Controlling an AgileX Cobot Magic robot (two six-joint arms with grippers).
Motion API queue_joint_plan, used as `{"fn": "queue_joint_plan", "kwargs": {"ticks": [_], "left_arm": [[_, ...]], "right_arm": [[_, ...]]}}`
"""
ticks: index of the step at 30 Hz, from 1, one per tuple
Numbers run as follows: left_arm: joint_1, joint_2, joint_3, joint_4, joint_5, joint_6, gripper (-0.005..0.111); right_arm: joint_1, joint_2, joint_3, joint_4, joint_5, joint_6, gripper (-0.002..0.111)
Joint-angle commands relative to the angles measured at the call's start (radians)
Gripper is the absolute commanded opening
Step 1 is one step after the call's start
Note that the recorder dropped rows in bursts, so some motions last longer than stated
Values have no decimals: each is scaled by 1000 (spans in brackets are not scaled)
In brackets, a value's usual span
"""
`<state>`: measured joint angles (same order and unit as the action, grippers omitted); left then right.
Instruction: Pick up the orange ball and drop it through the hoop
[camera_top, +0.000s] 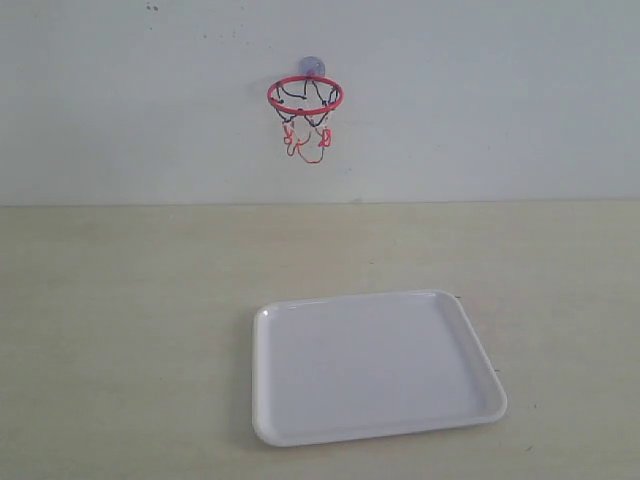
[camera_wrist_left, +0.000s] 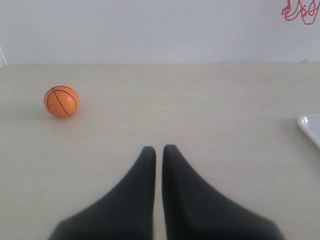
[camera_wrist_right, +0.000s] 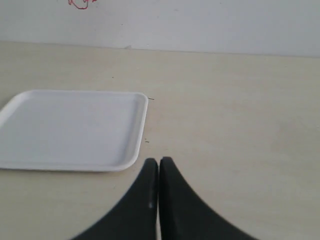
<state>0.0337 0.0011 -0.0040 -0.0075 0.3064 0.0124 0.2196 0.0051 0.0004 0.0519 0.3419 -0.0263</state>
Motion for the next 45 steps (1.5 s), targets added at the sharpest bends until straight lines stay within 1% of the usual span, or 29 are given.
{"fn": "queue_joint_plan", "kwargs": {"ticks": [1, 4, 6, 45], "left_arm": [[4, -1, 4, -12, -7, -5, 4], [4, -1, 4, -12, -7, -5, 4], [4, -1, 4, -12, -7, -5, 4], [4, -1, 4, -12, -7, -5, 4]], "right_arm": [[-78, -5, 0, -8, -1, -6, 0], [-130, -5, 0, -8, -1, -6, 0], [-140, -5, 0, -8, -1, -3, 0], [-140, -5, 0, -4, 1, -2, 0]]}}
